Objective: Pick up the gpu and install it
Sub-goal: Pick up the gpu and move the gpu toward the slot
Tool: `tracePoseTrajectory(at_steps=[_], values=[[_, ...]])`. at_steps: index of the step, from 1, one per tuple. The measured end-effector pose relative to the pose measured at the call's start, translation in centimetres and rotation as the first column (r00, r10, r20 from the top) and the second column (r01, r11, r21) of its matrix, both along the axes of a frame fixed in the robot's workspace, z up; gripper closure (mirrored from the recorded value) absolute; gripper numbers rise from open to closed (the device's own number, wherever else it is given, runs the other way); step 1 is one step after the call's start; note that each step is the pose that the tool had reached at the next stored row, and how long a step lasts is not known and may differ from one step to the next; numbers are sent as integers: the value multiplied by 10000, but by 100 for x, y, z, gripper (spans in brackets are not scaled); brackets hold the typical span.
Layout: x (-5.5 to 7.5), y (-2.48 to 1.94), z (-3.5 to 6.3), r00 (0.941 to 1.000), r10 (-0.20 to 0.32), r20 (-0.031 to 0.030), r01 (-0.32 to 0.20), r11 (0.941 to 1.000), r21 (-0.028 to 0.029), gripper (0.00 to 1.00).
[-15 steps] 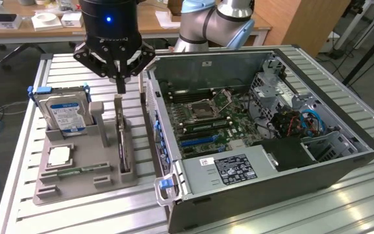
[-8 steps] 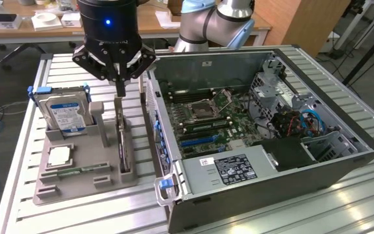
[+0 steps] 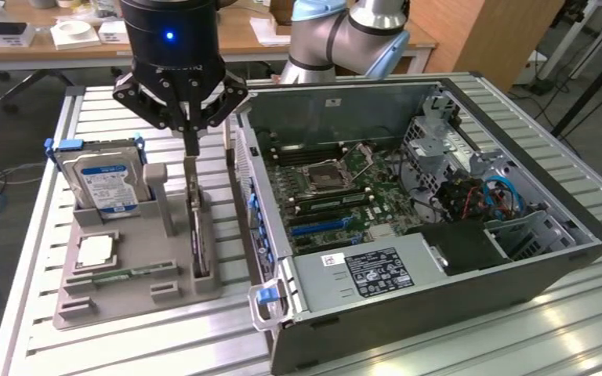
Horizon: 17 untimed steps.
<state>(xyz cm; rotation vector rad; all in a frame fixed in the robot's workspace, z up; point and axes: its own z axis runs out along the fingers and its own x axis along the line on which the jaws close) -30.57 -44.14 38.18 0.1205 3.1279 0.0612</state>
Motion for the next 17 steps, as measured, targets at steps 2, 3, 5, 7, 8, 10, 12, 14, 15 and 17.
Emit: tracePoseTrajectory(at_steps=[2,3,5,7,8,10,12,14,15,17], values=[[0,0,0,10000,0,0,0,10000,0,90],[0,0,0,10000,0,0,0,10000,0,90],[0,0,0,10000,0,0,0,10000,0,90],[0,0,0,10000,0,0,0,10000,0,90],[0,0,0,10000,0,0,0,10000,0,90],[0,0,0,10000,0,0,0,10000,0,89],[0,0,0,10000,0,0,0,10000,0,84],[0,0,0,10000,0,-1,0,10000,0,77],[0,0,0,10000,0,0,0,10000,0,71],[0,0,0,10000,0,0,0,10000,0,65]])
